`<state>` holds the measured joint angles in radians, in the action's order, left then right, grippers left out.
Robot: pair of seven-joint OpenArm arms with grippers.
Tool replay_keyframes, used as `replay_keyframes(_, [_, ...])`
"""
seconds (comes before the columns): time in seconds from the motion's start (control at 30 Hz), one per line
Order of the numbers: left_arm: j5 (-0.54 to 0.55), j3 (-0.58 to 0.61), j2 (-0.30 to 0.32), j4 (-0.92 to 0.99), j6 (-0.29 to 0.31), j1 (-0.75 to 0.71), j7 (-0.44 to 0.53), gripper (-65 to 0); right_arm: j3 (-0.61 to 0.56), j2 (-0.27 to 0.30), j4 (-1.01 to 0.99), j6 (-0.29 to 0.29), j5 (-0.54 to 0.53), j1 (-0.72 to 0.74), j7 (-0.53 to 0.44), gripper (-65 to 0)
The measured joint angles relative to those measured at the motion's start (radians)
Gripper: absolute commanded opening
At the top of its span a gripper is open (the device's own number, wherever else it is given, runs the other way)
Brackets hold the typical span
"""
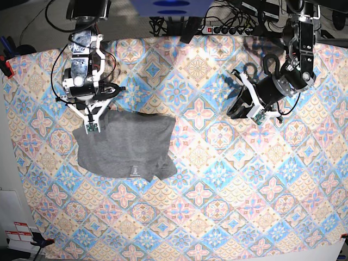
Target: Fold the T-shirt properly
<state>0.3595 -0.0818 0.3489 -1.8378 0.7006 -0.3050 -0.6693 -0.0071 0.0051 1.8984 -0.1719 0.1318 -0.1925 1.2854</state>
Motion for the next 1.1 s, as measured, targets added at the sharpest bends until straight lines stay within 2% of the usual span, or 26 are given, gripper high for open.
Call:
replay_keyframes(0.07, [0.001, -0.024, -0.002, -0.019, -0.003, -0.049, 0.002, -59.7, 0.019, -0.007, 0.007, -0.003, -0.010, -0.002, -0.004, -60.1])
replay_keyframes(0.27, [-0.003, -0.097, 0.000, -0.025, -0.007, -0.154, 0.004, -59.7, 0.200, 0.000, 0.013, 0.001, 0.002, -0.097, -0.070, -60.2])
replay_keyframes(0.37, [-0.003, -0.116, -0.002, -0.026, -0.004, -0.205, 0.004, -59.7, 0.251, 0.003, 0.013, 0.000, -0.004, -0.129, -0.101, -60.2])
replay_keyframes(0.5, [-0.021, -0.156, 0.001, -0.045, -0.009, -0.263, 0.005, -59.7, 0.270, 0.033, 0.014, -0.003, -0.005, -0.195, -0.110, -60.2])
replay_keyframes(0.7, [-0.191, -0.147, -0.011, -0.131, 0.002, -0.366, 0.015, -60.1, 0.300, 0.034, 0.014, 0.001, -0.006, -0.283, -0.179, -60.2])
replay_keyframes(0.83, [-0.265, -0.151, -0.035, -0.133, -0.004, -0.439, 0.121, -62.3, 0.300, 0.031, 0.014, -0.004, -0.005, -0.346, -0.185, -60.2])
replay_keyframes(0.9, [-0.307, -0.148, -0.039, -0.133, -0.005, -0.486, 0.130, -62.4, 0.300, 0.031, 0.014, -0.003, -0.005, -0.375, -0.184, -60.2])
replay_keyframes(1.1, [-0.310, -0.149, -0.039, -0.119, -0.002, -0.569, 0.195, -62.7, 0.296, 0.031, 0.014, -0.003, -0.009, -0.439, -0.193, -60.2])
